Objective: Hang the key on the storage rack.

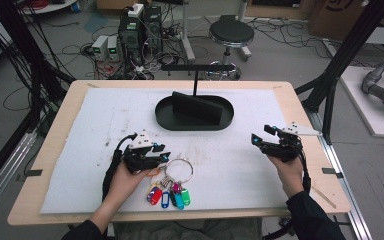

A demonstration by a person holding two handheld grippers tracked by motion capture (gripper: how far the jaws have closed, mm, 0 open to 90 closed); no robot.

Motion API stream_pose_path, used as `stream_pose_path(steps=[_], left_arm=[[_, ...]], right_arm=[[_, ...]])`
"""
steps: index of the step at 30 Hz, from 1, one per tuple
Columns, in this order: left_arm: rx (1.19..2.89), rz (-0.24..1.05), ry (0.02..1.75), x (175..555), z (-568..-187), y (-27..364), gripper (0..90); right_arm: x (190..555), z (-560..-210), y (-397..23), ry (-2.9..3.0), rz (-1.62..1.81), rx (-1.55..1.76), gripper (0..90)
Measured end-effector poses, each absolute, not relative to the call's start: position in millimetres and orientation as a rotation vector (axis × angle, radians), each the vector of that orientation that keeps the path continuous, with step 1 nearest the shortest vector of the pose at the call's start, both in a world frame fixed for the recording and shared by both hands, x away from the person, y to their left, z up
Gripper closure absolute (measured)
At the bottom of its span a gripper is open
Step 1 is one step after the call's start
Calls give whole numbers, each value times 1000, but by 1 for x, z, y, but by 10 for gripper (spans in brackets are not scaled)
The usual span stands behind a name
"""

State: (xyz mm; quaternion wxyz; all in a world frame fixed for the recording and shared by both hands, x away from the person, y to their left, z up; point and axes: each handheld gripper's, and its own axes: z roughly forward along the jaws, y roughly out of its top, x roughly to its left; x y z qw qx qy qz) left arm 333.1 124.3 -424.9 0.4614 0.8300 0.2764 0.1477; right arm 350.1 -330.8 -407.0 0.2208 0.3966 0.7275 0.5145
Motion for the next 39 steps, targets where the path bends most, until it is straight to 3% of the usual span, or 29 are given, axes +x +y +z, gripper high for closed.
stream_pose_path(steps=[15,26,34,39], left_arm=[[2161,296,712,342,-437,110,684],[2242,327,691,342,-444,99,698],[2252,348,670,338,-445,95,842],[2240,345,687,338,-444,97,853]], right_arm=[[353,-408,-330,2015,1426,1090,291],[351,-407,-332,2010,1432,1101,291],[351,-408,-331,2011,1431,1093,292],[352,-408,-331,2008,1437,1095,292]])
